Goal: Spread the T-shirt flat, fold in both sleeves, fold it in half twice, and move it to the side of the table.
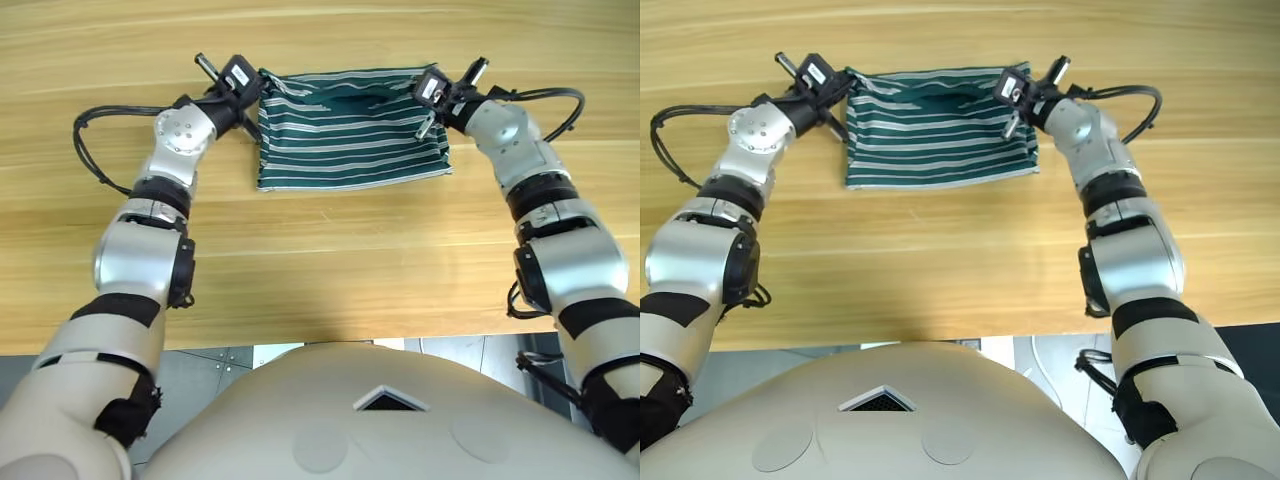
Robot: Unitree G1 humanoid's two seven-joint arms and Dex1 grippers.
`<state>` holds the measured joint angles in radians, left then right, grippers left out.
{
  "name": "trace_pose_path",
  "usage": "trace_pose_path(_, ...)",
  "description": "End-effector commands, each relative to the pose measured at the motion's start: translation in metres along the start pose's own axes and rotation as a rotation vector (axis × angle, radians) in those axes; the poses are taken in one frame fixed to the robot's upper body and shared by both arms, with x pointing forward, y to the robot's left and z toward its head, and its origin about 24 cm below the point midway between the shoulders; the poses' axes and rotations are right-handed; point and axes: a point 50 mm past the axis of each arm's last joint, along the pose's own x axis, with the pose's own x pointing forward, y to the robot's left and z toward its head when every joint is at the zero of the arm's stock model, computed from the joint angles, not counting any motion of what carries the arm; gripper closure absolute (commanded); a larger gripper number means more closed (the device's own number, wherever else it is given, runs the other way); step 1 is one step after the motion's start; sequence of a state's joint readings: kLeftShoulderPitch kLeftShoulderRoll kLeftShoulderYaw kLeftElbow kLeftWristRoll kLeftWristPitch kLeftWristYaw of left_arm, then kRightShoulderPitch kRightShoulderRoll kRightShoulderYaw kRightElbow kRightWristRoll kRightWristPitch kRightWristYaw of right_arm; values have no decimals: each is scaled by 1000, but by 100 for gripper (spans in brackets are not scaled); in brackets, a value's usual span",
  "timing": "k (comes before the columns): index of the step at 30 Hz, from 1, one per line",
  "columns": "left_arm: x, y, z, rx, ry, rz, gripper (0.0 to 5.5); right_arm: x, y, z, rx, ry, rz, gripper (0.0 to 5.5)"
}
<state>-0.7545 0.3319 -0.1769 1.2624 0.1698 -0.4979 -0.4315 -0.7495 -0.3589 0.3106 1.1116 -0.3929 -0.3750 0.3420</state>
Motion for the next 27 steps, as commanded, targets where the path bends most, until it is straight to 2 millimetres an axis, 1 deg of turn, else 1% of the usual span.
trace_pose_path(1, 11, -7, 5, -34, 32, 16, 550, 7, 5, -2, 56, 54, -15, 543)
trace_pose_path(2, 12, -10, 3, -49, 42, 12, 550, 8, 6, -2, 78, 59, -26, 508)
trace_pose_path(3, 13, -12, 2, -76, 48, 16, 550, 9, 7, 0, 150, 29, -17, 499)
trace_pose_path(4, 13, -10, 1, -139, 57, 48, 550, 9, 6, 2, 209, 0, -32, 480)
trace_pose_path(5, 13, -8, 1, -201, 59, 75, 522, 9, 4, 4, 274, -30, -50, 461)
trace_pose_path(6, 14, -5, 1, -278, 49, 105, 516, 10, 0, 7, 368, -67, -78, 446)
trace_pose_path(9, 15, 2, 3, -444, 44, 174, 471, 11, -12, 12, 629, -138, -161, 398)
trace_pose_path(12, 14, 18, 3, -591, 84, 316, 416, 10, -27, 15, 932, -239, -218, 340)
trace_pose_path(14, 13, 26, 4, -723, 84, 382, 381, 8, -35, 14, 1047, -272, -257, 302)
trace_pose_path(15, 11, 31, 3, -826, 80, 429, 378, 5, -37, 10, 1049, -267, -273, 278)
trace_pose_path(17, 8, 36, 0, -972, 74, 483, 378, 1, -37, 4, 988, -262, -269, 246)
trace_pose_path(19, 4, 40, -4, -1017, 58, 493, 378, -7, -30, -2, 795, -282, -191, 214)
trace_pose_path(20, 2, 43, -4, -1000, 26, 480, 378, -18, -26, -8, 615, -290, -133, 194)
trace_pose_path(21, 0, 45, -3, -974, -6, 465, 378, -32, -22, -15, 478, -315, -83, 181)
trace_pose_path(23, -7, 51, -3, -915, -89, 430, 378, -69, -17, -29, 263, -354, 4, 149)
trace_pose_path(24, -11, 54, -4, -889, -113, 426, 378, -82, -12, -35, 190, -348, 43, 132)
trace_pose_path(25, -17, 57, -8, -858, -134, 434, 378, -94, 1, -47, 117, -282, 120, 108)
trace_pose_path(27, -26, 61, -13, -807, -157, 449, 378, -109, 28, -65, 28, -164, 264, 71)
